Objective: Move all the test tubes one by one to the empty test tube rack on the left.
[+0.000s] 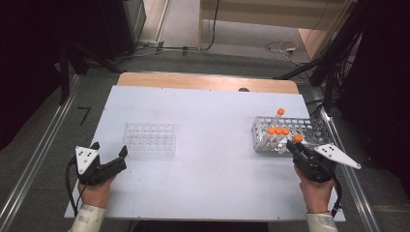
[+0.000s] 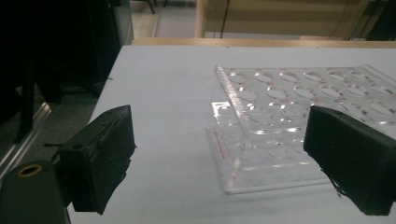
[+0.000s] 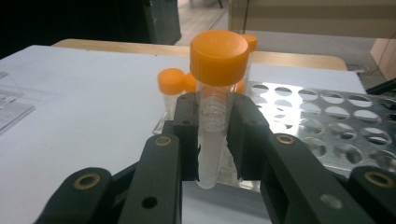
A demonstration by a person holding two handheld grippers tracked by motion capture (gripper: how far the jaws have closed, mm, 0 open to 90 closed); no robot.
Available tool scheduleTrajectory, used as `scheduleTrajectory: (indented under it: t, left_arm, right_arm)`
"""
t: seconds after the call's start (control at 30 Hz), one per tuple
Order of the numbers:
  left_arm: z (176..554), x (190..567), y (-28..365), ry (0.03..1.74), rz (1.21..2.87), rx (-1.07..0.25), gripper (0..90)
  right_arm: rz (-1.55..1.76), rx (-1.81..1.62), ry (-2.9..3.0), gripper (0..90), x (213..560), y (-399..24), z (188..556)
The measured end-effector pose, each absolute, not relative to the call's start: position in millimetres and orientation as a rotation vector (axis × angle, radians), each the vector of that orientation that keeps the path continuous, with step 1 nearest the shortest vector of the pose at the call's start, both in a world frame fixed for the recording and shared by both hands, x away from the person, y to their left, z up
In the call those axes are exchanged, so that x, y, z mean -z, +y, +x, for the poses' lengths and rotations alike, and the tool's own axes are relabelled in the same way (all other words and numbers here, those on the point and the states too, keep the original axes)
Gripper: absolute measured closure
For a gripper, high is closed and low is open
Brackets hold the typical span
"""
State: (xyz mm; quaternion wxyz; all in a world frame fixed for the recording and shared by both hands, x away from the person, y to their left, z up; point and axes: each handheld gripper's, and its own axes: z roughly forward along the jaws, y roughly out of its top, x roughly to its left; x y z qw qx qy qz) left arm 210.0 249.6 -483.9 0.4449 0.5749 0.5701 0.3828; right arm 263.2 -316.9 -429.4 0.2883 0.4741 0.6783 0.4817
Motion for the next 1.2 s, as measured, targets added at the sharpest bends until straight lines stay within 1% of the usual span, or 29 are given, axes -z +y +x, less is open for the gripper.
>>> scheduleTrajectory:
  t: [0.27,0.53,0.73,0.83,0.97,1.2]
  left_arm:
    - [207,480,236,1.356,1.454,-0.93,9.1]
    - [206,477,215,1.28,1.524,-0.872,9.1]
    - [206,474,194,1.209,1.567,-0.815,9.1]
    - [206,473,189,1.19,1.568,-0.802,11.7]
    - [208,470,176,1.151,1.579,-0.748,12.5]
    - [210,466,163,1.109,1.583,-0.701,15.5]
  right_arm:
    - [1.221,-1.303,1.865,72.0,430,-299,261]
    - [1.167,-1.314,1.95,72.1,437,-275,260]
    - [1.1,-1.332,2.026,72.0,439,-247,259]
    - [1.067,-1.338,2.058,72.1,441,-235,259]
    - [1.039,-1.356,2.096,72.0,442,-220,260]
    - [0.978,-1.356,2.159,72.0,447,-197,259]
